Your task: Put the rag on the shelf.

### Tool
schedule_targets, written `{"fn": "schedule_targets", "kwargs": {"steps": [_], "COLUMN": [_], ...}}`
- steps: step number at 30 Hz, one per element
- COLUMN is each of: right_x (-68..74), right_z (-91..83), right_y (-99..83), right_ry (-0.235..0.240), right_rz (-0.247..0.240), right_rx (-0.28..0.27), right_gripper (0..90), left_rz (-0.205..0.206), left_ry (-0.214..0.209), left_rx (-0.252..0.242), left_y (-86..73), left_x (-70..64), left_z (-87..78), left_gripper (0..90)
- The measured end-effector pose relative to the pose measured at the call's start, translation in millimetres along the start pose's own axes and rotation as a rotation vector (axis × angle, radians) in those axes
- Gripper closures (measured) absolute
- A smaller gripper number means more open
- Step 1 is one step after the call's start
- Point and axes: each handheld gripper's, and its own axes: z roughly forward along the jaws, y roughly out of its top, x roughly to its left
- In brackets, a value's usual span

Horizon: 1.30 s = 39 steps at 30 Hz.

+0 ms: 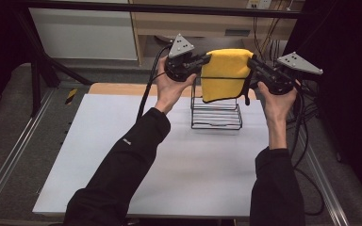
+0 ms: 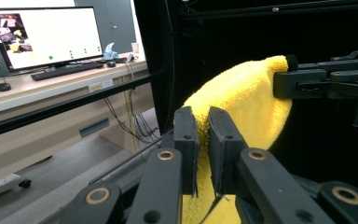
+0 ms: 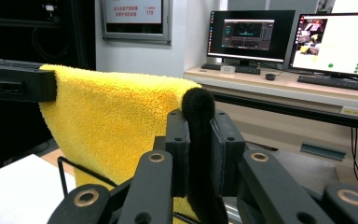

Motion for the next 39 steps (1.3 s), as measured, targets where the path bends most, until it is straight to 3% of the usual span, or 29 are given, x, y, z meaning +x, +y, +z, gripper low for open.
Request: {"fn": "schedule_targets", "kwargs": {"steps": [13, 21, 30, 39], "right_x": [5.6, 10.9, 12.5, 13.5], "right_z": [-12.5, -17.5, -23.6, -29.1], "right_y": [-15.5, -27.5, -37.9, -40.3], "right_ry": [-0.011, -0.012, 0.012, 0.043], "right_rz": [-0.004, 0.000, 0.014, 0.013], "right_rx": [-0.010, -0.029, 0.003, 0.055], "right_gripper": [79.6, 79.7, 79.0, 75.0], "left_rz": [0.019, 0.032, -0.011, -0.022], "left_ry": [-0.014, -0.017, -0.030, -0.035], "left_rx": [0.019, 0.028, 0.061, 0.119], "left_y": [-1.8, -13.8, -30.8, -45.7], "left_x": [-16.0, -27.2, -33.7, -36.4], "left_z": [-6.7, -12.2, -17.0, -19.4], "left_gripper": [82.5, 82.2, 80.6, 80.2]}}
